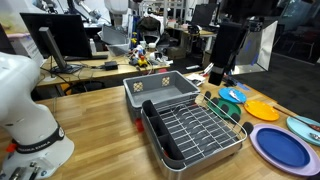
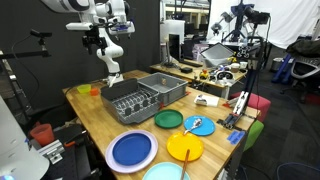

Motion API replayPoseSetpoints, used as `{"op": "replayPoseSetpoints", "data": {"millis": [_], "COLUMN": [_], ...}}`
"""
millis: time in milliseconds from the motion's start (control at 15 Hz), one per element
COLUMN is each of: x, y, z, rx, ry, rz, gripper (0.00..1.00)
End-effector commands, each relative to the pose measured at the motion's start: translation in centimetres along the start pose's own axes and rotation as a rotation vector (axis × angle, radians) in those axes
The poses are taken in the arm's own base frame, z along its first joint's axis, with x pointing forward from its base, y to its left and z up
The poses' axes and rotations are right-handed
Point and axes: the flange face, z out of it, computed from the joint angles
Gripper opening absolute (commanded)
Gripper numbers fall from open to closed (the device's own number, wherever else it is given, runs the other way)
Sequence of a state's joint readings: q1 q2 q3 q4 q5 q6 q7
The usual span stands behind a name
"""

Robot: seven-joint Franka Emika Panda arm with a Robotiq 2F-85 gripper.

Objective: Remove the red butter knife from the dishrack and place it on top of the dark blue plate

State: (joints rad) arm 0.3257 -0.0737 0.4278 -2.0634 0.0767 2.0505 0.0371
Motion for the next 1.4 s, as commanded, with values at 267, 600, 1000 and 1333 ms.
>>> {"op": "replayPoseSetpoints", "data": {"millis": [267, 600, 1000, 1333], "x": [3.5, 6.7, 9.8, 10.9], "y": [-1.0, -1.1, -0.7, -0.6], "z": [1.8, 7.0, 11.6, 15.1], "rx": [0.022, 0.035, 0.112, 0.143], "ry": [0.159, 0.221, 0.301, 0.259], "rz": [-0.081, -0.139, -0.175, -0.194], "gripper": [1.00, 1.00, 1.00, 1.00]}}
